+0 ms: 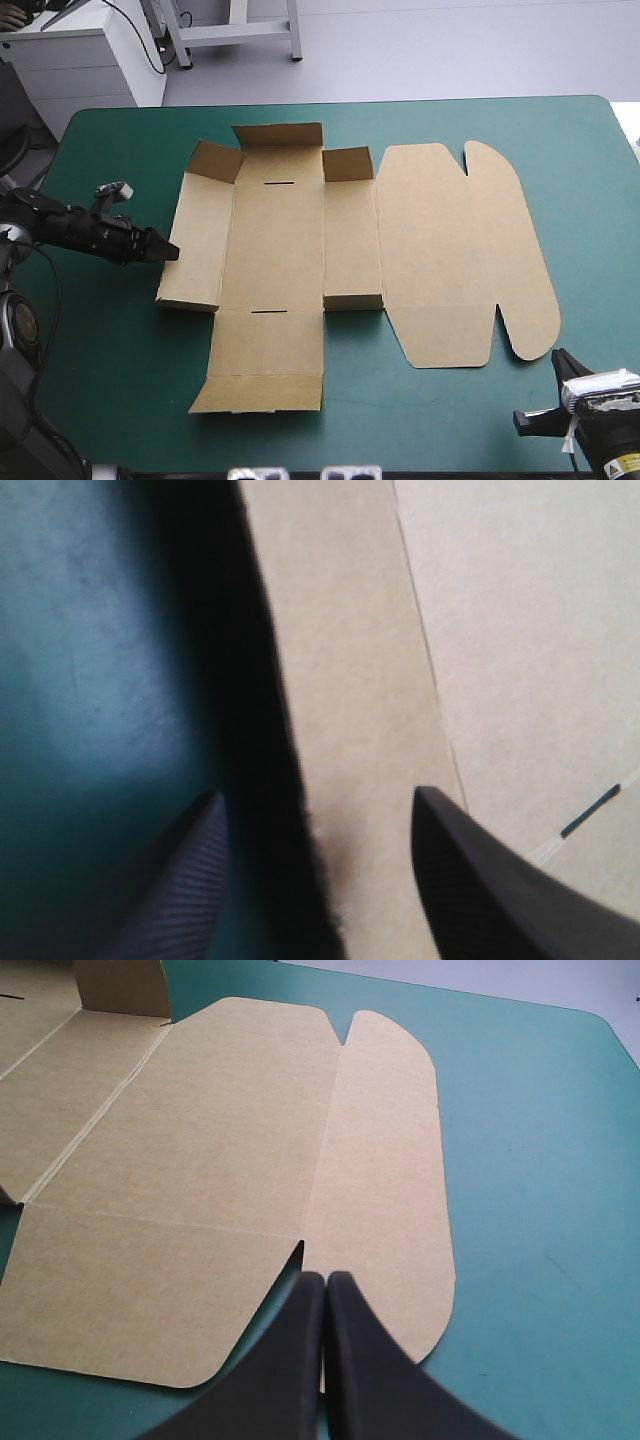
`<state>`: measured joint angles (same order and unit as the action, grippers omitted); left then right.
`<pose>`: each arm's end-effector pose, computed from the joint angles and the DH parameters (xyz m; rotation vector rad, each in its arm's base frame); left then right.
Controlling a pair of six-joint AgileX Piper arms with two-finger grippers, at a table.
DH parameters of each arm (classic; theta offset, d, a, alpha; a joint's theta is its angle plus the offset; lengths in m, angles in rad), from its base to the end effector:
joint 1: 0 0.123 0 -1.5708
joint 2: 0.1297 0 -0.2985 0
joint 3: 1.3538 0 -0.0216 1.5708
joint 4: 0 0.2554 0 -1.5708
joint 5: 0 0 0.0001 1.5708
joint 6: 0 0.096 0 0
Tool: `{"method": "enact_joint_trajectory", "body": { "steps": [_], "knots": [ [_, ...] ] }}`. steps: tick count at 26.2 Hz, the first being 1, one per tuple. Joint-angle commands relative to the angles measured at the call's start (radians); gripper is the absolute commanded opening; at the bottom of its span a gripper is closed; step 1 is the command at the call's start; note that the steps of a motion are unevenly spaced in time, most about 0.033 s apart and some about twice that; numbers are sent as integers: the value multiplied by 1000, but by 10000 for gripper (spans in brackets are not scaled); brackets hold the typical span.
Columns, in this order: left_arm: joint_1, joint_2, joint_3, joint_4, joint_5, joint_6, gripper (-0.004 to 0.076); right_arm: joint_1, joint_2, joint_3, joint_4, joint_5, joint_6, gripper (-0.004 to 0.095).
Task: Fold the box
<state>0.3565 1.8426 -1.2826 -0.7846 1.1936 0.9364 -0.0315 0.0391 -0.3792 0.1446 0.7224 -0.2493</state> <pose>0.3561 0.0653 0.2284 0.3198 2.6344 -0.8633 0.0210 0.0085 0.2713 -0.1672 1.8518 -0.0306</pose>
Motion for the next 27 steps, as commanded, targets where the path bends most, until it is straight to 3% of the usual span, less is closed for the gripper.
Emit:
{"method": "enact_joint_trajectory", "body": {
  "steps": [1,8,27],
  "knots": [
    [-1,-47,-29,-95,87,5,494,4,15,-22,2,-77,-4,-20],
    [-19,-44,-27,-102,100,-123,494,4,15,-22,2,-77,-4,-20],
    [-196,33,-24,-99,100,-181,489,4,15,-22,2,-77,-4,-20]
  ]
}}
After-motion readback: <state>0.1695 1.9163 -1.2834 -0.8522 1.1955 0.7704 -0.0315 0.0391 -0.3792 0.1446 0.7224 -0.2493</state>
